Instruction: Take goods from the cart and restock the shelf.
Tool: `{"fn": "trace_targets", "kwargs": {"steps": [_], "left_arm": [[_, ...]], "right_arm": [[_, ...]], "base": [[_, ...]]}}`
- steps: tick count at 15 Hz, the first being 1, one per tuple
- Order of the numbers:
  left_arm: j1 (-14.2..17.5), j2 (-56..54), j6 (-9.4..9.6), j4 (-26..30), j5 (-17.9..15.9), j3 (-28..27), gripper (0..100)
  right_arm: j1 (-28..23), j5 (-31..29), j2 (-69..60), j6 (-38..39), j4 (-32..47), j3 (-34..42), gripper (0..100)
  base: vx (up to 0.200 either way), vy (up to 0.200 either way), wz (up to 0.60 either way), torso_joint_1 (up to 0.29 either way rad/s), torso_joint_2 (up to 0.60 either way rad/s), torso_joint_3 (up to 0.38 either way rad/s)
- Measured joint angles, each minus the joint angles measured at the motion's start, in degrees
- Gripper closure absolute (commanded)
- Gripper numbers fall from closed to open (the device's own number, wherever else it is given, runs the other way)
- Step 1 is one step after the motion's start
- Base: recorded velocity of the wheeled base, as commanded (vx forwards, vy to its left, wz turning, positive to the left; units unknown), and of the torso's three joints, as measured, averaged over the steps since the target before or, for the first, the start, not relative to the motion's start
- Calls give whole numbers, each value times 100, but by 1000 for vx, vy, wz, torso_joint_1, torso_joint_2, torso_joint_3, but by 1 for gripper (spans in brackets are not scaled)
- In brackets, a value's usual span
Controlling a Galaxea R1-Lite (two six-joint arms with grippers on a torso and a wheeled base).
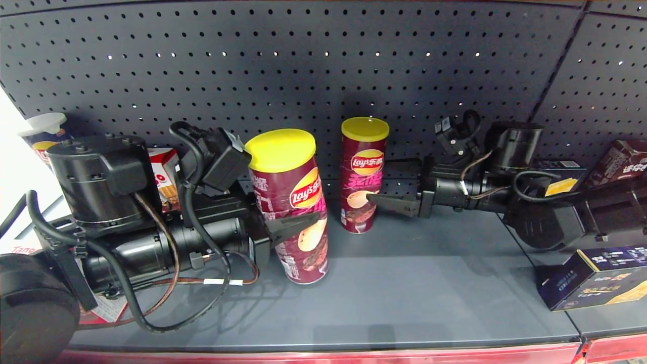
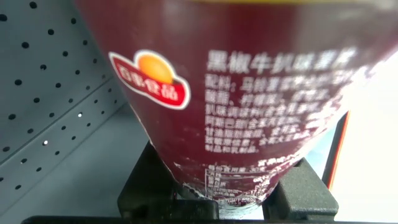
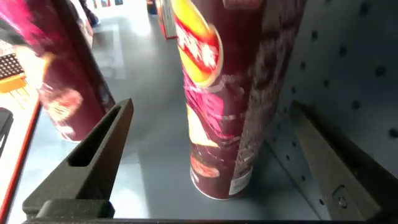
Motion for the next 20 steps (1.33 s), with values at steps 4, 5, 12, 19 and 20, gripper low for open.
{"fn": "trace_targets", "kwargs": {"steps": [4, 5, 12, 19, 20], "left_arm": [[0, 0, -9, 0, 0, -11, 100], [0, 0, -9, 0, 0, -11, 100], [0, 0, -11, -24, 9, 13, 100], [6, 0, -9, -26, 9, 43, 100], [9, 0, -9, -26, 9, 44, 100]], "right_arm": [[41, -5, 335, 0, -4, -165, 0], [52, -2, 410, 0, -44, -190, 0], [118, -11, 942, 11, -123, -466, 0], [240, -20, 1389, 26, -91, -984, 100], [249, -20, 1408, 26, -102, -1000, 100]], "base": [[0, 0, 0, 0, 0, 0], [0, 0, 0, 0, 0, 0], [0, 0, 0, 0, 0, 0], [0, 0, 0, 0, 0, 0], [0, 0, 0, 0, 0, 0]]}}
